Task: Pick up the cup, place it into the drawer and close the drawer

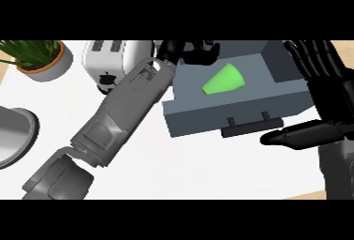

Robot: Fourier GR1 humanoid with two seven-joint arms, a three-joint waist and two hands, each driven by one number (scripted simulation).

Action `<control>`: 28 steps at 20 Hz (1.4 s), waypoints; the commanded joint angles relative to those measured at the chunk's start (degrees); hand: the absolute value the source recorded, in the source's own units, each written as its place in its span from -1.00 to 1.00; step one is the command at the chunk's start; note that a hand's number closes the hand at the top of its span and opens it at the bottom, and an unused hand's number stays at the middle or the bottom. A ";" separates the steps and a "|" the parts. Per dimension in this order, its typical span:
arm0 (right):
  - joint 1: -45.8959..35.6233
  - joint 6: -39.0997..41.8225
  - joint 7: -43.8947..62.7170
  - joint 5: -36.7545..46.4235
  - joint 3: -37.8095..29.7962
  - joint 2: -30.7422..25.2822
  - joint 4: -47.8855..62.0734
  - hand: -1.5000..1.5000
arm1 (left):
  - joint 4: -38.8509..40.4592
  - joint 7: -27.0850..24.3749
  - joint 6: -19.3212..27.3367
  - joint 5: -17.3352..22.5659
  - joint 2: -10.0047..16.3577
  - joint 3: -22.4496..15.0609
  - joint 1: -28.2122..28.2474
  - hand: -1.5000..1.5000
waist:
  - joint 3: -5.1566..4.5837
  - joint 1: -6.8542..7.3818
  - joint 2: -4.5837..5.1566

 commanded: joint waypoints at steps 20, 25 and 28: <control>3.31 23.56 9.52 -0.14 18.78 -9.61 -2.28 -1.00 | -5.11 -15.92 1.85 19.52 -0.01 3.64 3.21 -1.00 | -0.13 2.80 -1.21; 5.68 18.84 2.92 17.36 20.87 -11.17 0.27 -1.00 | -5.94 -16.89 3.83 20.99 -0.01 3.63 3.07 -1.00 | -0.03 6.30 -1.68; 7.23 14.22 -1.30 24.12 22.57 -9.83 6.91 -1.00 | -7.49 -19.24 0.47 22.48 -0.01 3.93 7.75 -1.00 | -0.06 8.46 -1.84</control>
